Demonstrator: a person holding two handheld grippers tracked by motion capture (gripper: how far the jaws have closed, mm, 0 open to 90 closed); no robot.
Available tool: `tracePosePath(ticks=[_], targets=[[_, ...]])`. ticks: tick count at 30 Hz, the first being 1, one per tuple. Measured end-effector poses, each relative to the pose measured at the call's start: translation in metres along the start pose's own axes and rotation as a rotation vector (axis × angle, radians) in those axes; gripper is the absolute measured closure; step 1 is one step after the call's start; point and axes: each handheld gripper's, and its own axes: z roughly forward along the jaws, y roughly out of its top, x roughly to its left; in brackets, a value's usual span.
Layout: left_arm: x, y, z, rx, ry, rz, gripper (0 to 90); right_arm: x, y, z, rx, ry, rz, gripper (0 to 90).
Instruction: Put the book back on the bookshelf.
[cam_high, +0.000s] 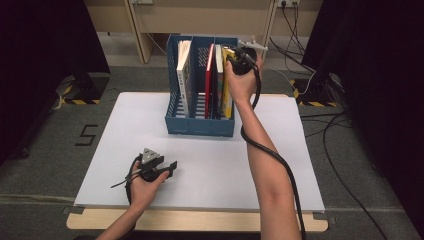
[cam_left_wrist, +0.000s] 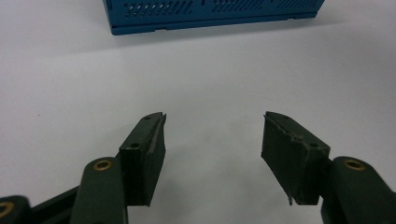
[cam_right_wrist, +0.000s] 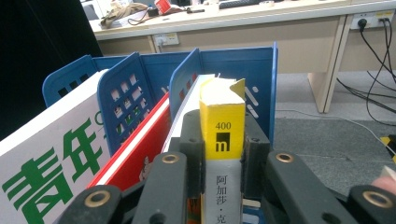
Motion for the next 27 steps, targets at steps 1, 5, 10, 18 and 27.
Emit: tracePosePath(ticks=[1, 5, 10, 18, 27], targets=[[0.000, 0.000, 0.000, 0.000, 0.000, 0.000, 38.7, 0.000, 0.000, 0.000, 0.000, 0.000, 0.000, 76.3], [-0.001, 0.000, -0.001, 0.003, 0.001, 0.006, 38.7, 0.001, -0.003, 0.002, -0.001, -0.006, -0.007, 76.3], [-0.001, 0.000, 0.000, 0.000, 0.000, 0.008, 38.7, 0.000, -0.006, 0.003, -0.003, -0.008, -0.004, 76.3], [-0.001, 0.000, 0.000, 0.002, -0.001, 0.013, 38.7, -0.001, -0.011, 0.008, 0.005, -0.012, -0.007, 76.2], [-0.001, 0.000, 0.000, 0.003, -0.002, 0.012, 38.7, -0.002, -0.017, 0.012, 0.011, -0.020, -0.012, 76.2]])
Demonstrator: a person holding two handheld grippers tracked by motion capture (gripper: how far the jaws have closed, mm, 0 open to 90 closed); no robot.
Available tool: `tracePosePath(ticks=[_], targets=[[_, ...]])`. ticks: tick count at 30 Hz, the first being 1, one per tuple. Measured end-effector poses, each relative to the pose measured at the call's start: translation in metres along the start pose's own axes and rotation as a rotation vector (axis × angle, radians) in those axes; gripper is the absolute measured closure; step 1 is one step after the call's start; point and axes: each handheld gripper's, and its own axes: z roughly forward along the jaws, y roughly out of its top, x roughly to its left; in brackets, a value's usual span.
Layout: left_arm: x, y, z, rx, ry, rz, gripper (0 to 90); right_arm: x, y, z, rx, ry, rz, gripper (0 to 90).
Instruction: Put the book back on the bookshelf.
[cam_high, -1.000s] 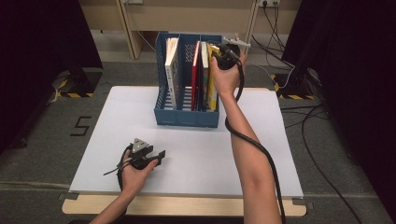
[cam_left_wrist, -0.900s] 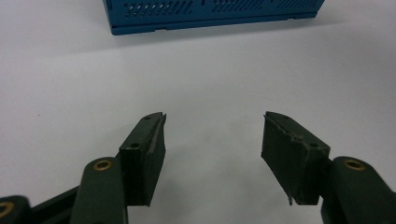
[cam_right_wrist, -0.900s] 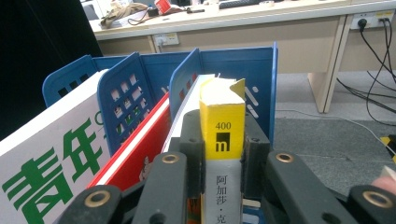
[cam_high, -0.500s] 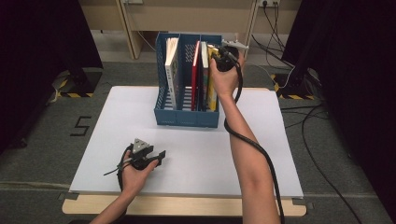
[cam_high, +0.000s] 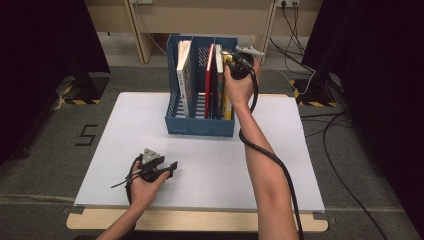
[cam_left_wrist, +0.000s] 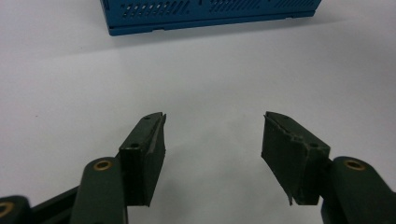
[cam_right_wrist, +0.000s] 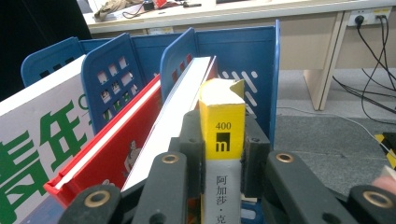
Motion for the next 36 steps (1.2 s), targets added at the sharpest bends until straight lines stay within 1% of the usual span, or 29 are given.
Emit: tracePosePath(ticks=[10, 14, 15, 18, 19, 21, 23, 25, 26, 27, 29, 32, 36], targets=[[0.000, 0.000, -0.001, 0.001, 0.000, 0.004, 38.6, 0.000, -0.005, 0.003, 0.008, -0.006, -0.012, 76.1], [0.000, 0.000, 0.000, 0.002, -0.001, 0.004, 38.6, -0.002, -0.012, 0.006, 0.022, -0.011, -0.027, 76.1], [0.000, 0.000, -0.001, 0.001, 0.000, 0.003, 38.6, -0.002, -0.014, 0.007, 0.028, -0.011, -0.022, 76.0], [0.000, 0.000, 0.000, 0.000, -0.002, 0.000, 38.6, -0.004, -0.018, 0.007, 0.034, -0.015, -0.039, 76.0], [0.000, 0.000, 0.000, 0.001, -0.002, -0.002, 38.5, -0.005, -0.018, 0.007, 0.038, -0.012, -0.046, 76.0], [0.000, 0.000, 0.000, 0.002, -0.002, -0.001, 38.5, -0.006, -0.016, 0.005, 0.057, -0.005, -0.041, 75.9], [0.000, 0.000, 0.000, 0.003, -0.002, 0.002, 38.5, -0.008, -0.016, 0.004, 0.058, -0.007, -0.045, 75.9], [0.000, 0.000, 0.000, 0.003, -0.002, 0.003, 38.6, -0.008, -0.016, 0.000, 0.081, -0.006, -0.042, 75.7], [0.000, 0.000, 0.000, 0.003, -0.002, 0.003, 38.5, -0.008, -0.016, 0.000, 0.081, -0.006, -0.042, 75.7], [0.000, 0.000, 0.000, 0.002, -0.002, 0.003, 38.6, -0.007, -0.015, -0.003, 0.105, -0.003, -0.044, 75.7], [0.000, 0.000, -0.001, 0.001, -0.001, 0.002, 38.5, -0.006, -0.015, -0.004, 0.112, -0.003, -0.044, 75.7], [0.000, 0.000, 0.000, 0.002, -0.002, 0.003, 38.5, -0.004, -0.018, -0.012, 0.140, -0.005, -0.046, 75.5], [-0.001, 0.000, -0.001, 0.003, -0.003, 0.007, 38.5, -0.004, -0.020, -0.017, 0.145, -0.009, -0.042, 75.5]])
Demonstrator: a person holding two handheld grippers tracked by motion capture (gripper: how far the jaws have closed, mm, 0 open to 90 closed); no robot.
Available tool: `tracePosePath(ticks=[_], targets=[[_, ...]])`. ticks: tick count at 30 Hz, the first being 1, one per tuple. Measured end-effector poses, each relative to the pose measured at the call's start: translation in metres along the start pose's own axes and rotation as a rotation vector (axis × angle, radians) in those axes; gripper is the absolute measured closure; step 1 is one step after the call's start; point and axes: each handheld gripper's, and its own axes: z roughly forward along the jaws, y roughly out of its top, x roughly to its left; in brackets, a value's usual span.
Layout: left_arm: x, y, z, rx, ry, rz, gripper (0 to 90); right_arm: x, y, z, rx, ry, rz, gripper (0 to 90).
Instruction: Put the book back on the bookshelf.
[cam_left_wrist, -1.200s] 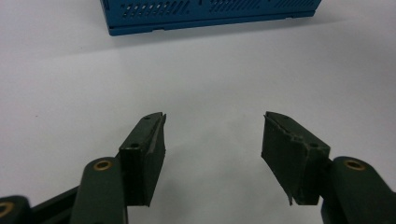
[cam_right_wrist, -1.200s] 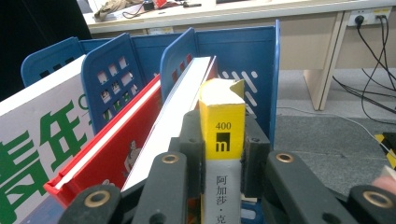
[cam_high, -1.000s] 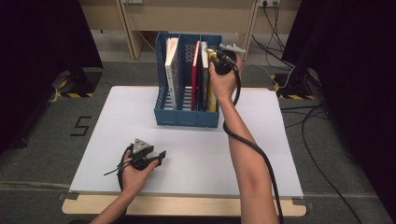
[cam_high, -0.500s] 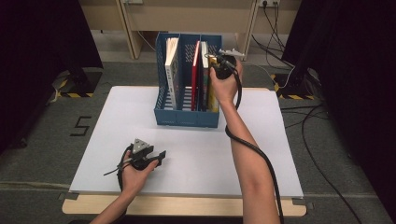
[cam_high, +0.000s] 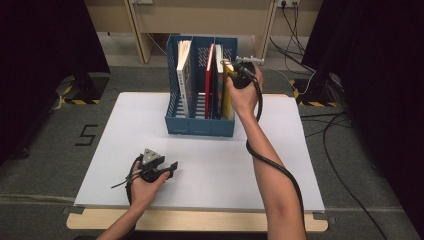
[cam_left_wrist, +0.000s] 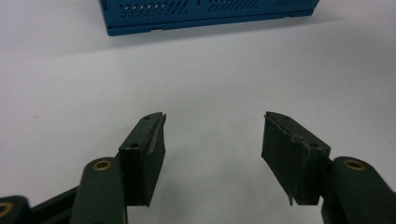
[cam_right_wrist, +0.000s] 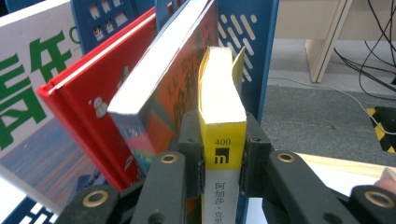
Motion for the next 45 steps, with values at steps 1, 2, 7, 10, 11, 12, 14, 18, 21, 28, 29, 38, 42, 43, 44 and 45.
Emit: tracePosePath(ticks=[1, 2, 7, 10, 11, 12, 14, 18, 21, 28, 29, 38, 42, 43, 44, 45], targets=[[0.000, 0.000, 0.000, 0.003, 0.002, 0.002, 38.5, 0.000, -0.003, -0.003, 0.002, -0.003, 0.001, 75.4], [0.000, 0.000, 0.000, 0.003, 0.002, 0.002, 38.5, 0.000, -0.003, -0.003, 0.002, -0.003, 0.001, 75.4], [0.000, 0.000, 0.000, -0.001, 0.003, 0.001, 38.5, 0.000, -0.010, -0.009, -0.004, 0.001, 0.008, 75.0], [0.000, 0.000, 0.000, 0.005, 0.003, 0.005, 38.5, 0.003, -0.017, -0.014, -0.006, 0.005, 0.005, 74.7], [-0.001, 0.000, 0.000, 0.002, 0.004, 0.005, 38.5, 0.004, -0.019, -0.015, -0.007, 0.002, -0.001, 74.7], [-0.001, 0.000, 0.000, -0.002, 0.002, 0.005, 38.5, 0.004, -0.020, -0.016, -0.004, 0.000, 0.003, 74.5], [-0.001, 0.000, 0.000, -0.004, 0.001, 0.004, 38.5, 0.005, -0.021, -0.017, -0.004, -0.001, 0.008, 74.4], [-0.001, 0.000, 0.000, 0.002, 0.002, 0.006, 38.5, 0.007, -0.027, -0.023, 0.008, -0.004, 0.014, 73.4], [-0.001, 0.000, 0.000, 0.001, 0.002, 0.007, 38.5, 0.007, -0.029, -0.024, 0.013, -0.004, 0.013, 73.1], [-0.001, 0.000, 0.000, 0.004, 0.001, 0.007, 38.5, 0.011, -0.030, -0.027, 0.035, -0.018, 0.024, 71.7], [-0.001, 0.000, 0.000, 0.004, 0.001, 0.006, 38.5, 0.011, -0.031, -0.028, 0.036, -0.021, 0.014, 71.1], [-0.001, 0.000, 0.000, 0.004, 0.002, 0.008, 38.6, 0.012, -0.024, -0.026, 0.017, -0.020, 0.010, 64.9], [-0.001, 0.000, 0.000, 0.004, 0.001, 0.008, 38.6, 0.013, -0.016, -0.020, 0.031, -0.023, 0.020, 64.4], [-0.001, 0.000, 0.000, 0.004, 0.001, 0.008, 38.6, 0.013, -0.016, -0.020, 0.031, -0.023, 0.020, 64.4], [-0.001, 0.000, 0.000, 0.005, 0.000, 0.007, 38.6, 0.014, -0.015, -0.017, 0.042, -0.032, 0.016, 64.7], [-0.001, 0.000, 0.000, 0.005, 0.000, 0.007, 38.6, 0.014, -0.014, -0.016, 0.049, -0.033, 0.018, 65.3]])
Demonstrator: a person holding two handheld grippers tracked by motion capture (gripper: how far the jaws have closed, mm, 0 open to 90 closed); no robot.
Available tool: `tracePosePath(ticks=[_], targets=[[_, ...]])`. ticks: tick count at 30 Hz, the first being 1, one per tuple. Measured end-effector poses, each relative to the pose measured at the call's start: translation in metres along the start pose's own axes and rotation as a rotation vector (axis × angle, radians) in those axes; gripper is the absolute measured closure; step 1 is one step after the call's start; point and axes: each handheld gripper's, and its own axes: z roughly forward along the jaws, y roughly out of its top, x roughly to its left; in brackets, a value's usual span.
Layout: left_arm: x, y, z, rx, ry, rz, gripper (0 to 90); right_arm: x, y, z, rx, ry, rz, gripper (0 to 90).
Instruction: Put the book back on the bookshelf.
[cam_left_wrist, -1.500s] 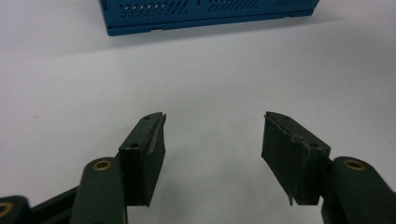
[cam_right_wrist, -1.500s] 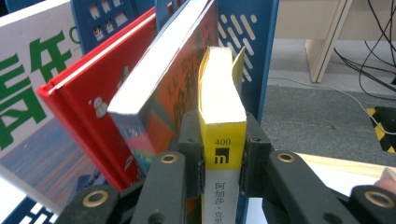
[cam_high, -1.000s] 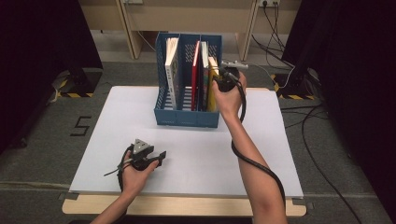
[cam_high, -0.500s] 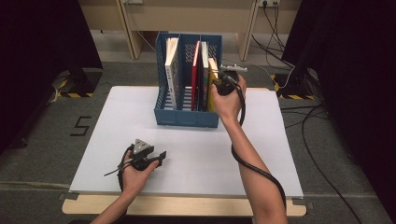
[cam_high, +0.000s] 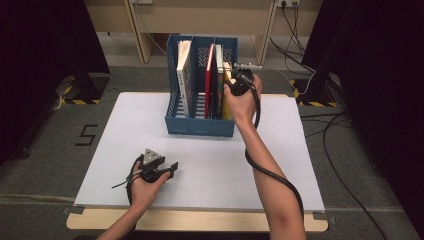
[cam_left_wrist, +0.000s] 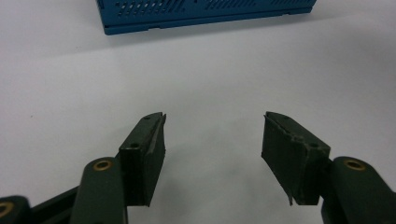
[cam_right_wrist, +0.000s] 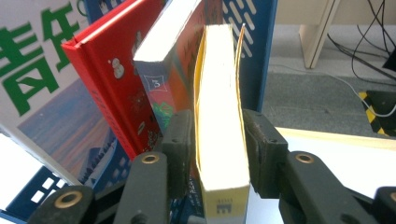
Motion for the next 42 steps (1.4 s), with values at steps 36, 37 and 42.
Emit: tracePosePath(ticks=[36, 37, 42], targets=[[0.000, 0.000, 0.000, 0.004, -0.003, 0.000, 38.8, -0.001, 0.017, 0.016, -0.078, -0.049, -0.029, 76.4], [0.000, 0.000, 0.001, 0.008, -0.003, 0.001, 38.9, 0.000, 0.018, 0.019, -0.083, -0.046, -0.036, 76.4], [0.000, 0.000, 0.000, 0.007, -0.004, 0.005, 38.9, -0.002, 0.017, 0.027, -0.083, -0.047, -0.030, 76.3]])
